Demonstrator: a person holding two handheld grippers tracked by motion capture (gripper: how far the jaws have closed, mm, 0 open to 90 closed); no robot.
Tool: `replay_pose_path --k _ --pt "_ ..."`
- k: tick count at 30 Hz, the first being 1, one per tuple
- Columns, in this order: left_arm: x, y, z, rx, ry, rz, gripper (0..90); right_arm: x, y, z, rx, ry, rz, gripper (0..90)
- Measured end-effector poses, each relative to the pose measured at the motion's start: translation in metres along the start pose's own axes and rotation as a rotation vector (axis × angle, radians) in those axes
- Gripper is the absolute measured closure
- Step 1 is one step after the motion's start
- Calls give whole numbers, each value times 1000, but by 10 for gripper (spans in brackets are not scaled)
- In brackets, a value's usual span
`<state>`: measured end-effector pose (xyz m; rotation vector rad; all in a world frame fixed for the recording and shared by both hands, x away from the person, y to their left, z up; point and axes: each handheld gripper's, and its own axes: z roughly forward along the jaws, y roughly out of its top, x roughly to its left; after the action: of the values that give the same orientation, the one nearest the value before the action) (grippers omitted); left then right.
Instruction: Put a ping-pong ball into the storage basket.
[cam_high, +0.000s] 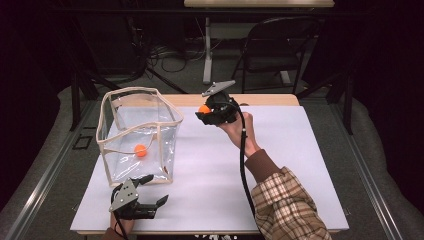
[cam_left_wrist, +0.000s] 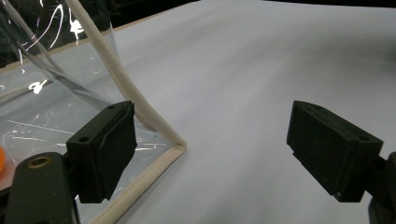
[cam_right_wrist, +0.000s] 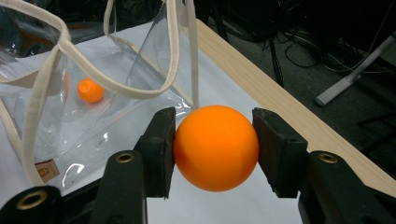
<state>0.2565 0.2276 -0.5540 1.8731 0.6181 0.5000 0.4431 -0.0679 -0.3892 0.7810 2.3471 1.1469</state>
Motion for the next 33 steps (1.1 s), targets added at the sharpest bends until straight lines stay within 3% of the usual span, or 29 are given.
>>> replay_pose_path --k 33 --pt "0 0 0 0 -2 -1 159 16 24 12 -54 -8 -31 508"
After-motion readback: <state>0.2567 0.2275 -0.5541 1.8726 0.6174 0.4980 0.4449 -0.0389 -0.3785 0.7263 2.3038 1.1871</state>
